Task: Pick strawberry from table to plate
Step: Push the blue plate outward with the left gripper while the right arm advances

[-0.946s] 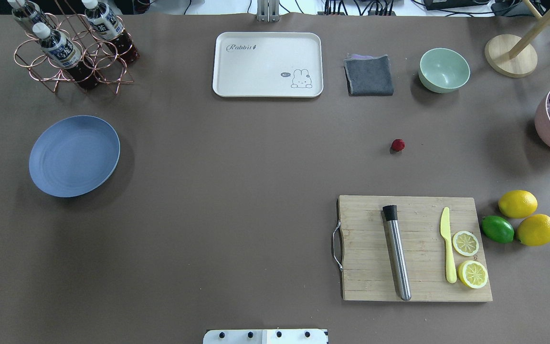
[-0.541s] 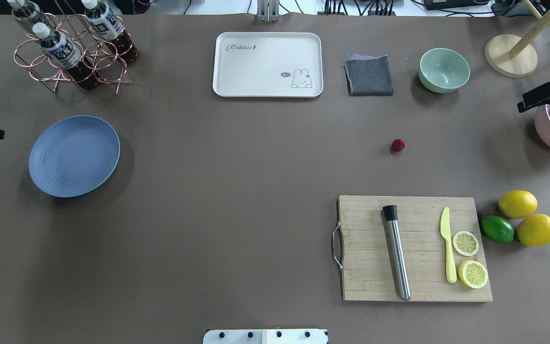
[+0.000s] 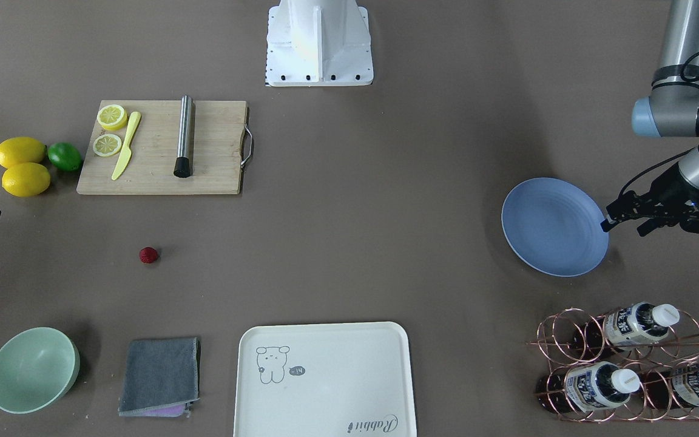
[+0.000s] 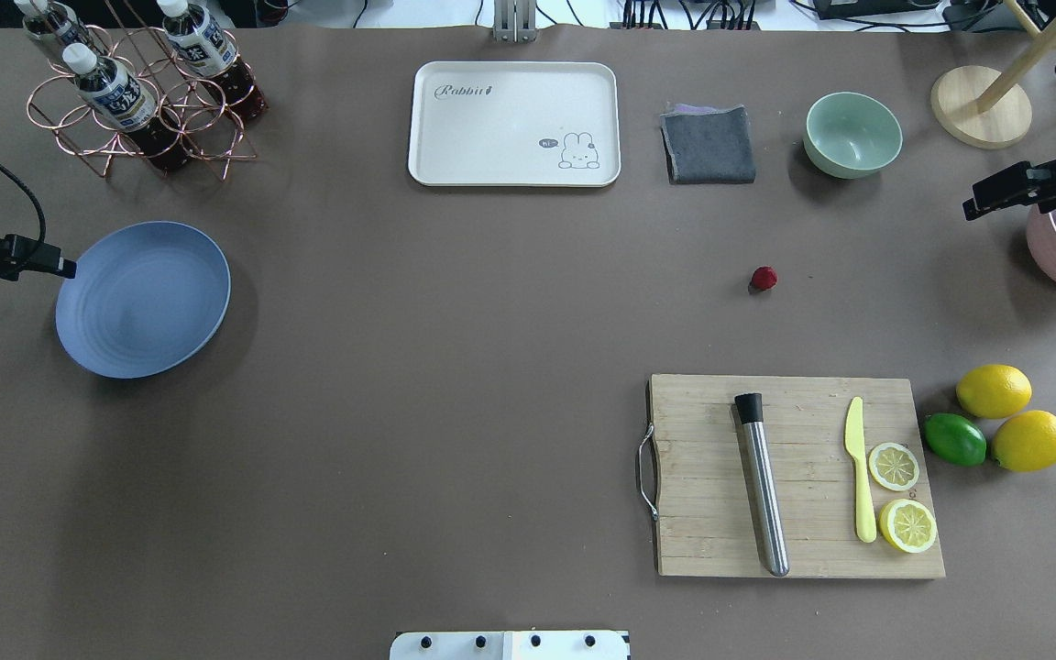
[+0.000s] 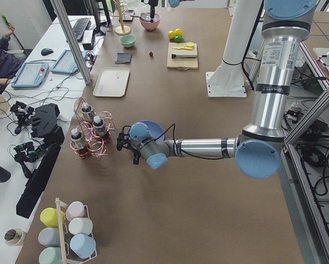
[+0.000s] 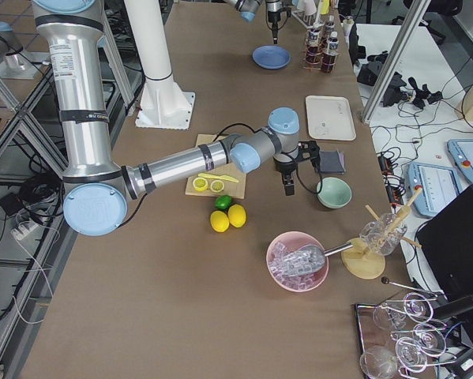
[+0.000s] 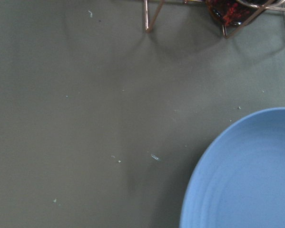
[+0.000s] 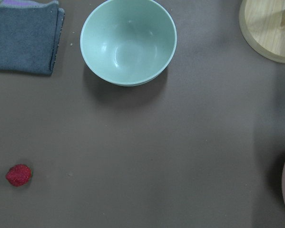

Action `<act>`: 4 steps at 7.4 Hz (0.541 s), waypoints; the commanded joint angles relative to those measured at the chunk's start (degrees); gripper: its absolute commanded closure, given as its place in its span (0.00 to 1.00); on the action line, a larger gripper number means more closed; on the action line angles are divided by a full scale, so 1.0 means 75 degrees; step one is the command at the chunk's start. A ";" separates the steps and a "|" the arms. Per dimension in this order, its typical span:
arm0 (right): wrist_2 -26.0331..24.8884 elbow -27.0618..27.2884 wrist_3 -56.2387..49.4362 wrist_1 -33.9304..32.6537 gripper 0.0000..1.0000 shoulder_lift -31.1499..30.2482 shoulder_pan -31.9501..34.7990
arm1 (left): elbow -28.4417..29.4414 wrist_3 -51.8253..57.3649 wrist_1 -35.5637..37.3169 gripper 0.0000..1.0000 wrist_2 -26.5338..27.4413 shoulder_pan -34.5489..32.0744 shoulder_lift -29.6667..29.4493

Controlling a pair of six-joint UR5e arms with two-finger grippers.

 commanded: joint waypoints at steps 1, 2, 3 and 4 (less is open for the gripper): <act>-0.0016 0.0012 0.0025 0.0000 0.00 0.0000 -0.0013 | 0.0229 -0.0397 -0.0558 0.13 0.0007 0.0168 -0.0033; -0.0016 0.0012 0.0025 0.0000 0.00 0.0000 -0.0013 | 0.0241 -0.0574 -0.0676 0.26 0.0019 0.0401 -0.0033; -0.0016 0.0012 0.0025 0.0000 0.00 0.0012 -0.0013 | 0.0229 -0.0599 -0.0701 0.31 0.0065 0.0461 -0.0033; -0.0144 0.0000 0.0025 0.0000 0.00 0.0012 -0.0025 | 0.0241 -0.0587 -0.0712 0.48 0.0077 0.0485 -0.0022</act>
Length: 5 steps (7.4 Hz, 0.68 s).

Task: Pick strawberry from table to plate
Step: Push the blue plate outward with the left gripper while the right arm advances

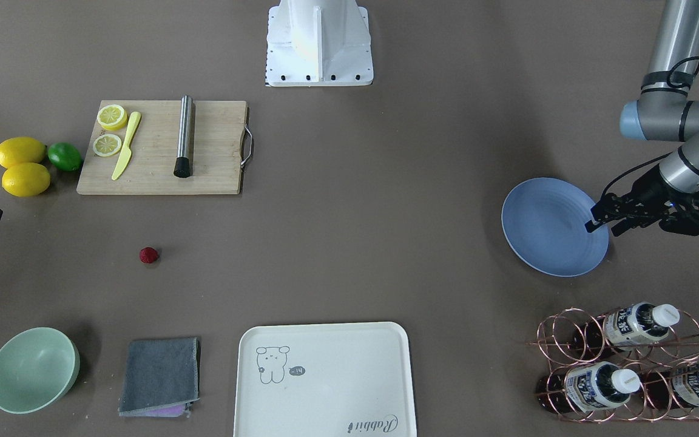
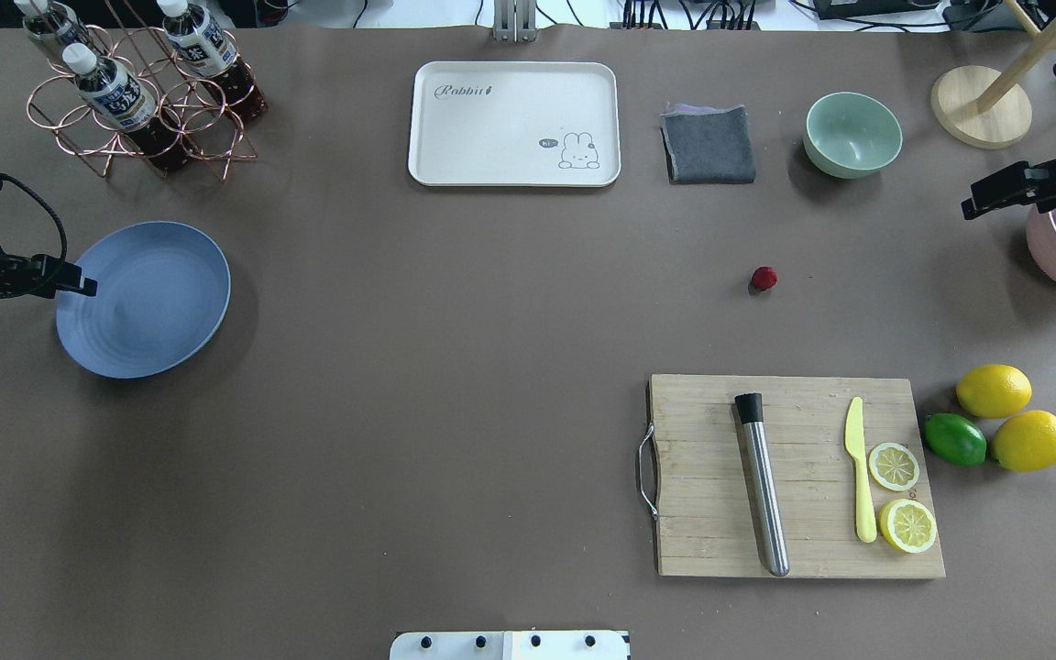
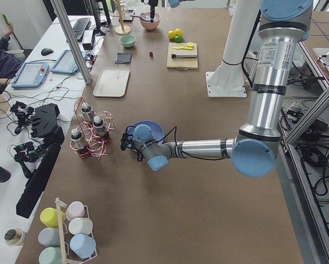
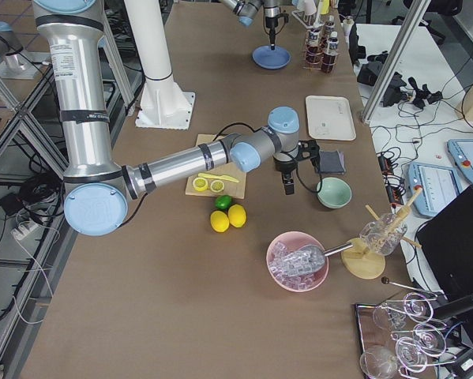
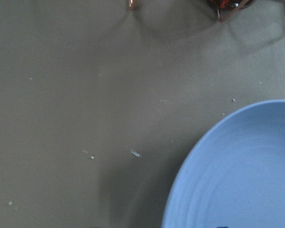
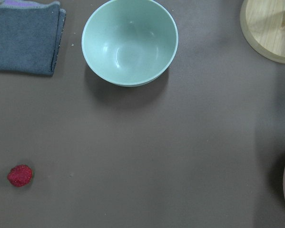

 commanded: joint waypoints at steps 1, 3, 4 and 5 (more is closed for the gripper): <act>-0.0101 -0.0010 0.0001 0.0000 0.00 0.0004 -0.0020 | 0.0011 -0.0049 -0.0177 0.67 0.0028 0.0120 0.0009; -0.0101 -0.0022 0.0001 0.0000 0.00 -0.0007 -0.0020 | -0.0094 -0.0072 -0.0213 1.00 0.0005 0.0121 0.0021; -0.0101 -0.0011 0.0001 0.0000 0.00 -0.0007 -0.0020 | -0.0246 -0.0397 -0.0283 1.00 0.0004 0.0098 0.0009; -0.0101 -0.0010 0.0001 0.0000 0.00 -0.0007 -0.0020 | -0.0595 -0.1131 -0.0296 1.00 -0.0030 0.0109 -0.0037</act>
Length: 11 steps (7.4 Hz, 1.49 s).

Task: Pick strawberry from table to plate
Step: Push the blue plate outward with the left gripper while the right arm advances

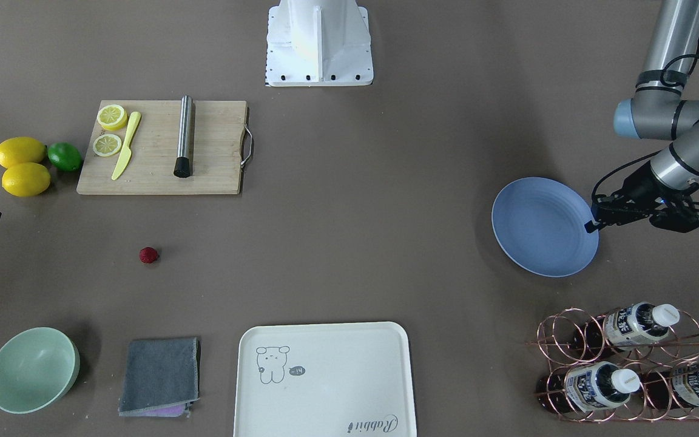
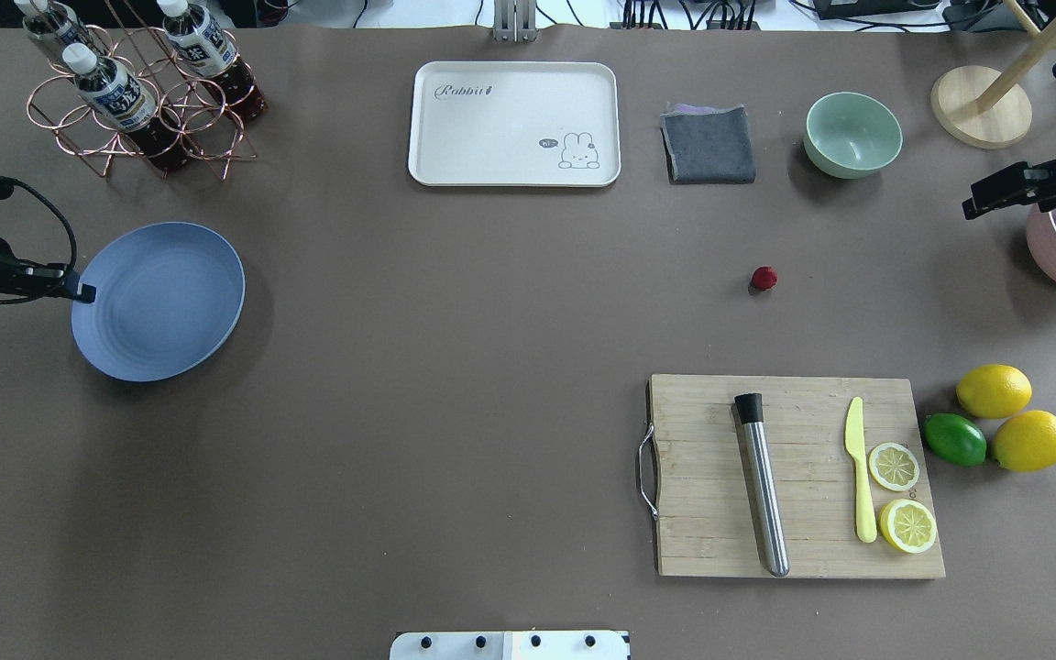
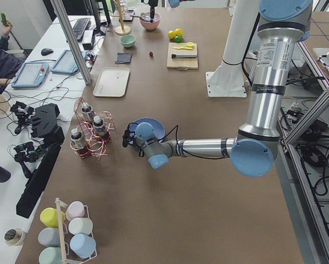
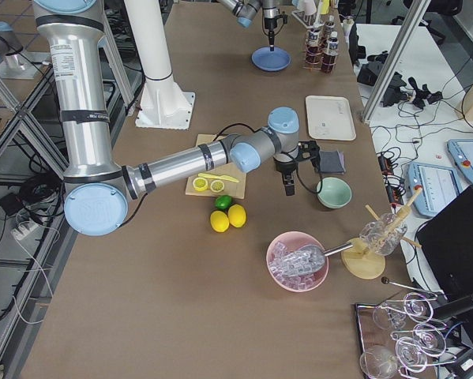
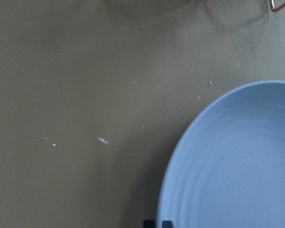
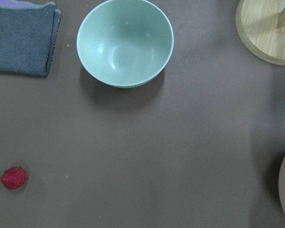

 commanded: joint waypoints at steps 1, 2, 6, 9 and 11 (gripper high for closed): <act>0.0011 0.0005 0.0000 -0.0011 0.00 -0.0013 -0.0001 | -0.0556 -0.1522 -0.0015 1.00 -0.0053 0.0001 -0.0296; 0.0011 -0.0007 0.0000 -0.0012 0.00 -0.0013 -0.0001 | -0.0709 -0.2262 0.0032 1.00 -0.0007 0.0082 -0.0646; 0.0046 -0.0065 0.0199 -0.0012 0.00 -0.0002 -0.0001 | -0.0944 -0.3429 0.1852 1.00 0.1795 0.1942 -0.2683; 0.0081 -0.0077 0.0211 -0.0023 0.00 -0.0002 -0.0024 | -0.1027 -0.3687 0.2995 1.00 0.2909 0.2975 -0.3520; 0.0081 -0.0112 0.0211 -0.0023 0.00 -0.0002 -0.0048 | -0.1004 -0.3687 0.3009 1.00 0.3228 0.3305 -0.3591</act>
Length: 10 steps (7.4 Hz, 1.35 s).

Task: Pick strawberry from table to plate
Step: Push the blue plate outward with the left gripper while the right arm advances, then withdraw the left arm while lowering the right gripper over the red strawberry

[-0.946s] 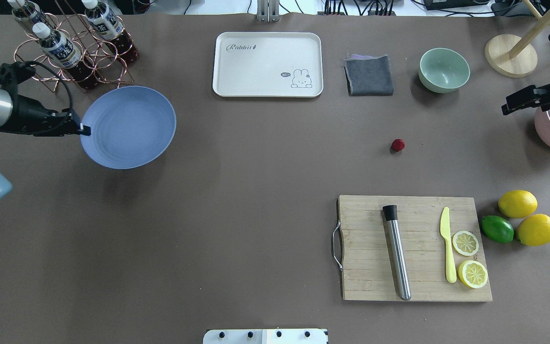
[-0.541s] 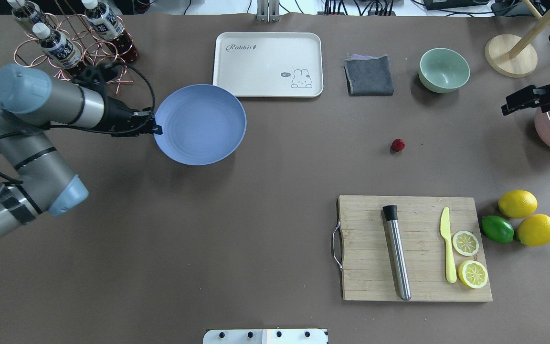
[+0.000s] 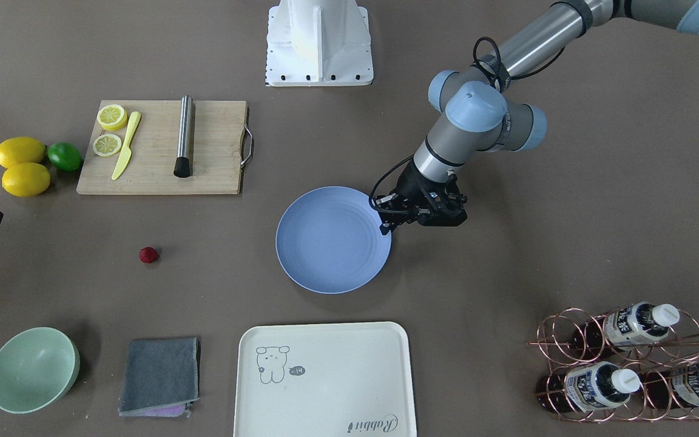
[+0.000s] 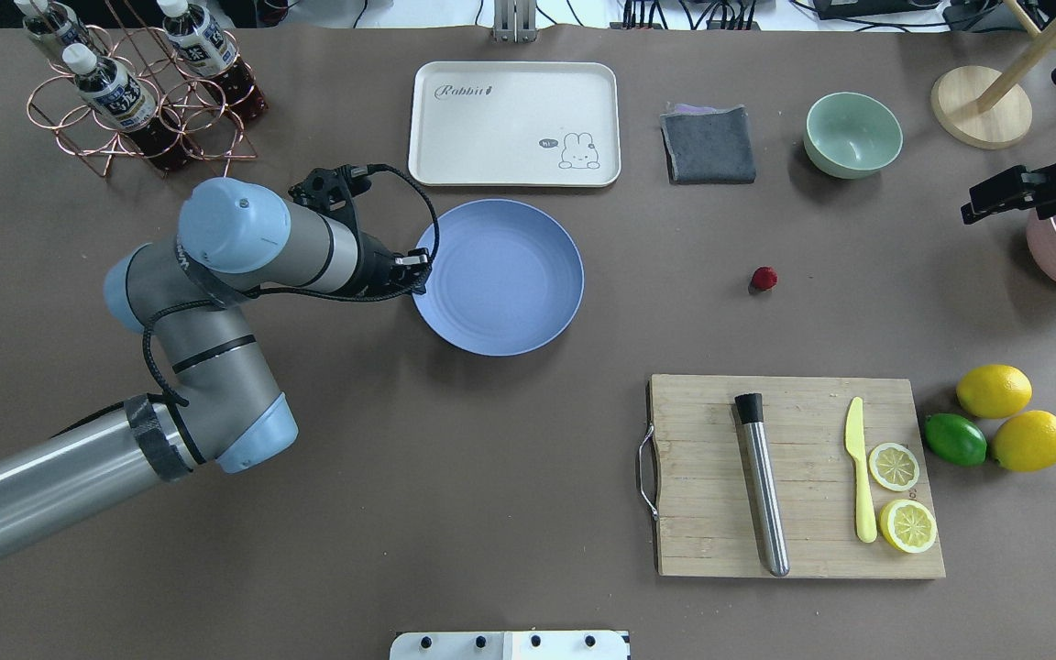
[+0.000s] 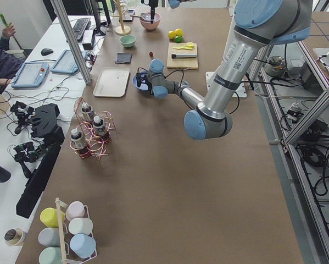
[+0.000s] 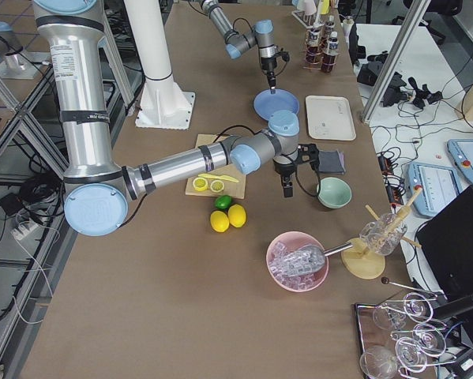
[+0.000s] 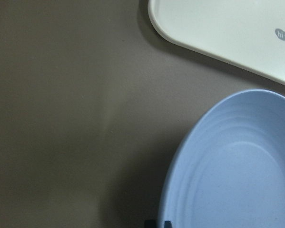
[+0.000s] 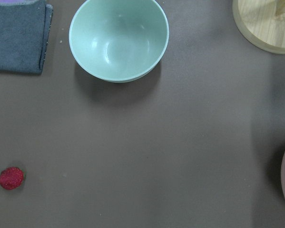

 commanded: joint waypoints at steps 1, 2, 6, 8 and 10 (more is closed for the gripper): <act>0.0013 -0.0006 0.0076 -0.0001 0.00 0.0001 -0.0025 | -0.0005 0.0005 0.0051 1.00 0.0179 0.0234 -0.0077; 0.0013 -0.0005 0.0123 -0.0001 0.00 0.0001 -0.0072 | -0.0029 0.0028 0.0028 0.96 0.0168 0.0234 -0.0077; -0.0079 -0.0099 0.0927 -0.0072 0.01 0.0574 -0.0808 | -0.1533 0.1498 0.1308 0.02 -0.1066 -0.1141 0.0892; -0.0452 -0.0414 0.1689 -0.0060 0.04 0.1077 -0.1323 | -0.2429 0.3346 0.2053 0.02 -0.2381 -0.2618 0.1957; -0.0981 -0.0881 0.2441 0.0010 0.09 0.1569 -0.1968 | -0.2420 0.5548 0.2044 0.02 -0.3355 -0.3943 0.3150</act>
